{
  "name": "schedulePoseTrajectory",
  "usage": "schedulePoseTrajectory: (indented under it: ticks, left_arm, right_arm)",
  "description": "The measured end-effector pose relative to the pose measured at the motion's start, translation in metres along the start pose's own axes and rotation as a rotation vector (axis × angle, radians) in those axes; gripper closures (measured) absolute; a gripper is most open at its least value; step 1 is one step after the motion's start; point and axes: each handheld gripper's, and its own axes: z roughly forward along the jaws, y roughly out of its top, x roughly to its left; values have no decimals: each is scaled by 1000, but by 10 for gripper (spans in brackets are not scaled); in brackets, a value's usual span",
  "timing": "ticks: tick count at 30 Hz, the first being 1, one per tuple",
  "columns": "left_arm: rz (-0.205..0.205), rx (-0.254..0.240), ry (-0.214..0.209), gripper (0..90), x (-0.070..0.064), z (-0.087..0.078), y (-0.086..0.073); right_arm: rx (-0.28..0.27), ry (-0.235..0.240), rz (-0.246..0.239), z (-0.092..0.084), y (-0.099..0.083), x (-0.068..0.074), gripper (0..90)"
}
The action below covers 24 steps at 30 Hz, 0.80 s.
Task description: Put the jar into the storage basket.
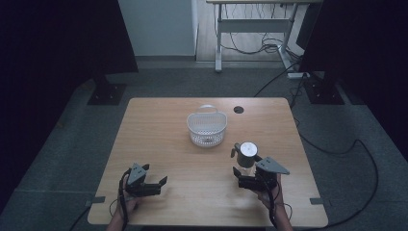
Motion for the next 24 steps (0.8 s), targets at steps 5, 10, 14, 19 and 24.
schedulePoseTrajectory:
  ticks: [5, 10, 14, 19, 24]
  left_arm:
    - [2, 5, -8, 60, 0, 1, 0]
    - [3, 5, -11, 60, 0, 1, 0]
    - [6, 6, -6, 60, 0, 1, 0]
    - [5, 9, -3, 60, 0, 1, 0]
    - [8, 10, -4, 60, -1, 1, 0]
  right_arm:
    - [-19, -66, -24, 8, -1, 2, 194]
    - [-21, -118, -78, 12, -3, 7, 297]
    - [-19, -109, -73, 11, -3, 6, 302]
    - [-34, -111, -66, 11, -4, 6, 304]
    - [-37, -111, -69, 11, -5, 7, 305]
